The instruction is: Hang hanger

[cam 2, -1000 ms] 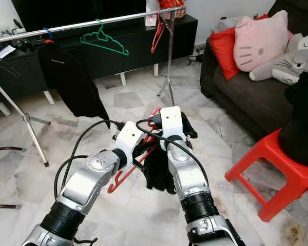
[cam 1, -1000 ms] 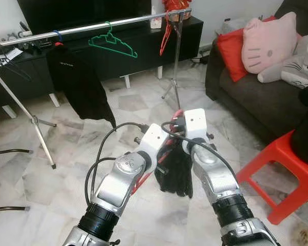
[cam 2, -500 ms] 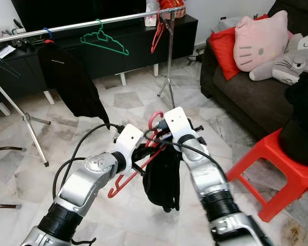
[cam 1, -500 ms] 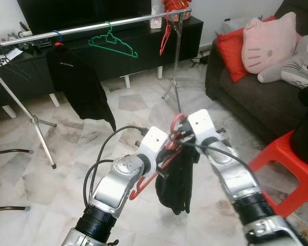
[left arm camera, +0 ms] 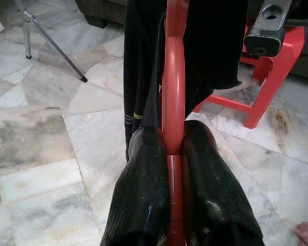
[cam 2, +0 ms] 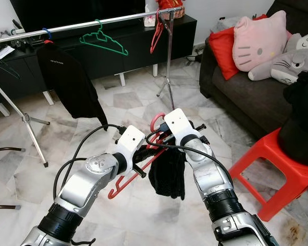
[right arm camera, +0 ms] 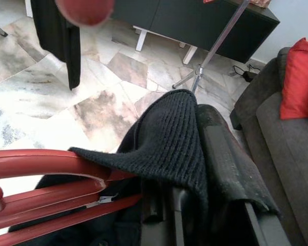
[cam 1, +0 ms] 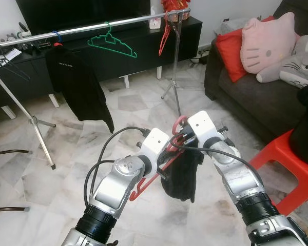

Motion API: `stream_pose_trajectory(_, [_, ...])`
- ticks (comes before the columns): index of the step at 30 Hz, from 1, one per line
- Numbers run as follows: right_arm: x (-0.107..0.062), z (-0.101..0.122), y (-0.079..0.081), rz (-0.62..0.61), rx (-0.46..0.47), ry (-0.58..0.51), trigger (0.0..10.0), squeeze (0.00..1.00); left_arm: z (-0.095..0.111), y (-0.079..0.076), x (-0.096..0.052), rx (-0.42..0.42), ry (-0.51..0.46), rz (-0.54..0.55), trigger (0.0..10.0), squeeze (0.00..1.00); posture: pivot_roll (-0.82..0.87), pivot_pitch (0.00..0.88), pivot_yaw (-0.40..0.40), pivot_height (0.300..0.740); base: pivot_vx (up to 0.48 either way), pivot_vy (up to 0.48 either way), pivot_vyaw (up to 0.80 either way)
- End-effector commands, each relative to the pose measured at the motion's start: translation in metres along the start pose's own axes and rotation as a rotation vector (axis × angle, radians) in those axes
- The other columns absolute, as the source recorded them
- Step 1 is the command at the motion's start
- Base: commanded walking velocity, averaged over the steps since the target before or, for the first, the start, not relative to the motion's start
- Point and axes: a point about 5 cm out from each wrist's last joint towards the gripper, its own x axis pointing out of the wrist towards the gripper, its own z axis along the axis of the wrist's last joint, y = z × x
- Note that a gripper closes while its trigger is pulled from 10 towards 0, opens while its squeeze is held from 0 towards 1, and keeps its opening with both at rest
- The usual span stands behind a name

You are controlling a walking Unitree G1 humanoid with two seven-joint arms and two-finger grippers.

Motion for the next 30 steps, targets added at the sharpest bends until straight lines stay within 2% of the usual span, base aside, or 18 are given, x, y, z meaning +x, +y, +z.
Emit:
stream_pose_trajectory(1, [0.002,0.010,0.001,0.008,-0.011,-0.042,10.0,0.00,0.006,-0.004,-0.002,-0.001,-0.024,-0.023,10.0,0.00,-0.08,0.042,0.024,0.740,0.000,0.000,0.00])
stream_pose_trajectory(13, [0.002,0.010,0.001,0.008,-0.011,-0.042,10.0,0.00,0.006,-0.004,-0.002,-0.001,-0.024,-0.023,10.0,0.00,-0.08,0.042,0.024,0.740,0.000,0.000,0.00])
stream_pose_trajectory(14, [0.001,0.010,-0.001,0.014,-0.020,-0.046,10.0,0.00,0.006,-0.004,-0.002,0.005,-0.022,-0.026,10.0,0.00,-0.08,0.042,0.024,0.740,0.000,0.000,0.00])
stream_pose_trajectory(15, [-0.013,0.001,-0.017,0.063,-0.015,-0.101,10.0,0.00,-0.001,0.006,-0.003,0.013,-0.004,0.036,10.0,0.00,-0.08,0.047,0.027,0.740,0.000,0.000,0.00])
stream_pose_trajectory(17, [-0.021,-0.006,-0.022,0.073,0.002,-0.115,10.0,0.00,-0.003,0.013,-0.004,0.015,0.001,0.078,10.0,0.00,-0.08,0.047,0.027,0.740,0.000,0.000,0.00])
stream_pose_trajectory(24, [-0.025,-0.017,-0.020,0.046,0.082,-0.093,10.0,0.00,-0.002,0.023,-0.006,0.026,0.001,0.091,10.0,0.00,-0.08,0.043,0.026,0.740,0.000,0.000,0.00])
stream_pose_trajectory(30, [-0.028,-0.014,-0.016,0.088,0.086,-0.140,10.0,0.00,-0.002,0.023,-0.006,0.009,-0.007,0.090,10.0,0.00,-0.08,0.042,0.026,0.740,0.000,0.000,0.00])
